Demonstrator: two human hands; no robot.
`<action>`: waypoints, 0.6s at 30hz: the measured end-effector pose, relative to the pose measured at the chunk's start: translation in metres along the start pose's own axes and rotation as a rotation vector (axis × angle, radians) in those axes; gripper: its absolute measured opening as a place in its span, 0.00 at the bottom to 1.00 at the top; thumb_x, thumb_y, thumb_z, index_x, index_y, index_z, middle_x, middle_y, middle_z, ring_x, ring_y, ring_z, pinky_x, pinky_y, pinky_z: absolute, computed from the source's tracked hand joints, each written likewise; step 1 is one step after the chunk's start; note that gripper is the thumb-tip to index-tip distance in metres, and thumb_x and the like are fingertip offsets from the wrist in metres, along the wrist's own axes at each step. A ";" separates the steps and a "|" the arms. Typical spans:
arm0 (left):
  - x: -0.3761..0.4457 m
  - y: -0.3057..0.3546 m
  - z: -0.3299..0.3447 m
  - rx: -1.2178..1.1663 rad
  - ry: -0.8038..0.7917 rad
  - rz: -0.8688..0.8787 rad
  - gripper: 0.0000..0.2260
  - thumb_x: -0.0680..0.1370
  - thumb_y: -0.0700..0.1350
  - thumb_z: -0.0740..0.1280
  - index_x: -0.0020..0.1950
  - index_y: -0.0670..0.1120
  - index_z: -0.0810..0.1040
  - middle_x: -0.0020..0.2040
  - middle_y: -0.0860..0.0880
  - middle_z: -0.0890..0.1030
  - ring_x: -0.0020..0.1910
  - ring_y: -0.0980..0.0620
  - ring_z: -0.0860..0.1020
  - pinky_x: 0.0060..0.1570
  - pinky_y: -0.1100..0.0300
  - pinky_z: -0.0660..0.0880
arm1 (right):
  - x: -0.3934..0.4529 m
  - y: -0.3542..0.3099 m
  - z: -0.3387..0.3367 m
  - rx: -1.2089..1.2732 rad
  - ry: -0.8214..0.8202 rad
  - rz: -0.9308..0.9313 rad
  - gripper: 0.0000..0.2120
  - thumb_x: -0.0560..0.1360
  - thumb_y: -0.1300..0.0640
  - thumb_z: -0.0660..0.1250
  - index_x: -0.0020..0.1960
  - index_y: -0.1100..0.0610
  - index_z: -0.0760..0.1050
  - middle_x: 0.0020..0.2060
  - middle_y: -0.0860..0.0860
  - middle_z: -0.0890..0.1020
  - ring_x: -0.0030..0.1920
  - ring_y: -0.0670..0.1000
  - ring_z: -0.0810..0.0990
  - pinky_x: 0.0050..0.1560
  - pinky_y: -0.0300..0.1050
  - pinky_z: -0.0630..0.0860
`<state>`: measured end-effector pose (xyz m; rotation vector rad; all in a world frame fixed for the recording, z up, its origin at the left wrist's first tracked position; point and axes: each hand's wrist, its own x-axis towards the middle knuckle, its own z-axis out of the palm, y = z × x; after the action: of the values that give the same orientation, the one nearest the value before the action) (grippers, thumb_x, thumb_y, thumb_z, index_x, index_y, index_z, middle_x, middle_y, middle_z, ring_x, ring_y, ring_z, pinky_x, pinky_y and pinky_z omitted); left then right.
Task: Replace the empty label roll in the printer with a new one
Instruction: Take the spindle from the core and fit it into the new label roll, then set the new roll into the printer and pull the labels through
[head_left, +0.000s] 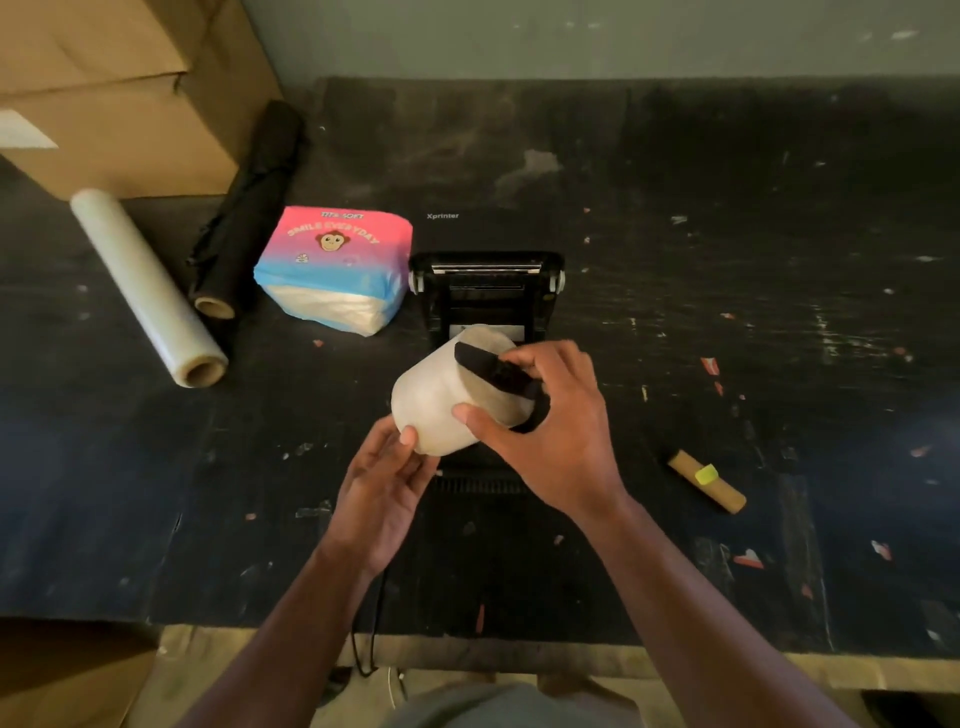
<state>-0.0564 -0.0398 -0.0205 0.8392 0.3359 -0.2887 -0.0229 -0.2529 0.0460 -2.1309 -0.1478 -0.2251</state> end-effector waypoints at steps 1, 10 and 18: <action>0.000 0.001 0.000 0.002 0.001 0.014 0.21 0.79 0.46 0.72 0.72 0.44 0.78 0.72 0.40 0.78 0.68 0.44 0.80 0.63 0.55 0.81 | 0.001 -0.001 -0.001 -0.022 -0.010 -0.012 0.31 0.68 0.36 0.77 0.64 0.51 0.76 0.61 0.47 0.75 0.62 0.47 0.74 0.54 0.37 0.77; 0.003 0.002 0.005 0.387 0.026 0.274 0.16 0.80 0.43 0.72 0.67 0.42 0.79 0.67 0.43 0.82 0.68 0.42 0.81 0.61 0.51 0.82 | -0.010 0.021 -0.001 0.071 -0.056 0.084 0.28 0.74 0.44 0.75 0.71 0.53 0.76 0.65 0.48 0.78 0.64 0.44 0.80 0.61 0.39 0.81; 0.012 -0.024 0.006 0.851 0.206 0.352 0.25 0.77 0.51 0.74 0.73 0.47 0.79 0.68 0.49 0.83 0.65 0.56 0.83 0.58 0.61 0.83 | -0.042 0.055 0.024 0.245 0.015 0.380 0.27 0.77 0.52 0.73 0.74 0.51 0.73 0.70 0.49 0.79 0.68 0.43 0.79 0.63 0.44 0.82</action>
<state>-0.0532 -0.0608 -0.0383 1.7502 0.2447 0.0022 -0.0505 -0.2630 -0.0206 -1.8703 0.2274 0.0019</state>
